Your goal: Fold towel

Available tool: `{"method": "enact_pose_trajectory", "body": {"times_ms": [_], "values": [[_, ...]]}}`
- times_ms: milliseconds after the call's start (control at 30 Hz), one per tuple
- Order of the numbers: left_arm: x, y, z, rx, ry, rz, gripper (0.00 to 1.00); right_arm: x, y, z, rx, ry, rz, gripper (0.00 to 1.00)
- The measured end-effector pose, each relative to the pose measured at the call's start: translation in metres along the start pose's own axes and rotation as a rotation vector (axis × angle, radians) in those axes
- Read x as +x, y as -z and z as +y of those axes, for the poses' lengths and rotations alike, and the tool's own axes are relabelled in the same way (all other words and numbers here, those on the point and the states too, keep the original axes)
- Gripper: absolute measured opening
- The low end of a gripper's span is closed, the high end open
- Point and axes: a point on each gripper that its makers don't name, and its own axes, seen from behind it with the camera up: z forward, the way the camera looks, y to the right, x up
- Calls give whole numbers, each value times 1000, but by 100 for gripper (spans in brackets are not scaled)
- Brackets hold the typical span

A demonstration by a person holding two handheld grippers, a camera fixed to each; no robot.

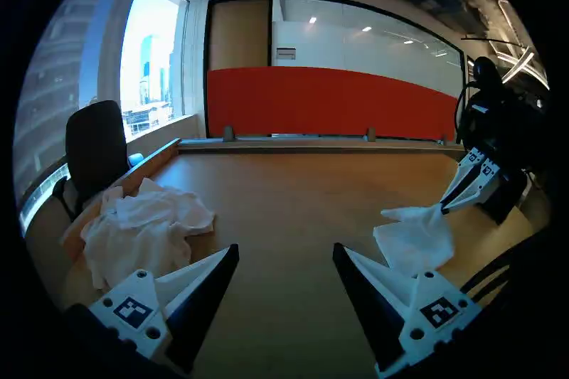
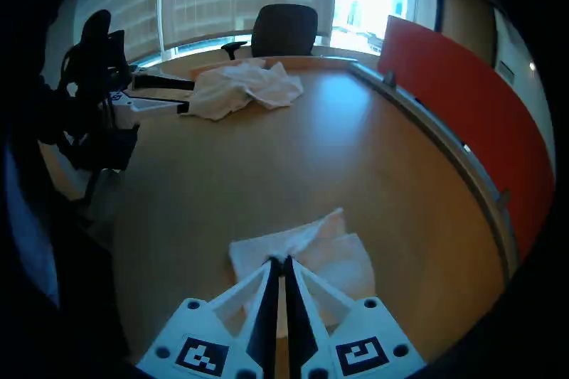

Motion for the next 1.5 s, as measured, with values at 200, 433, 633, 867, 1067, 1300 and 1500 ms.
{"method": "enact_pose_trajectory", "body": {"times_ms": [200, 433, 633, 867, 1067, 1300, 1500], "values": [[-1, 1, -1, -1, 1, -2, 98, 2, -10, -4, 13, -3, -1, 5], [-2, 2, -3, 2, 3, -4, 98, 1, -18, -11, 34, -2, -11, 15], [-3, 4, -5, 5, 5, -6, 98, -3, -19, -16, 52, -6, -21, 65], [-2, 4, -5, 5, 5, -4, 98, -9, -14, -16, 42, -9, -25, 67], [0, 3, -5, 6, 3, 0, 98, -18, -10, -15, 25, -27, -30, 70], [1, 4, -4, 6, 2, 1, 98, -41, -6, -18, 8, -52, -57, 70], [1, 4, -4, 4, -2, -1, 98, -64, -4, -22, 1, -78, -85, 70]]}}
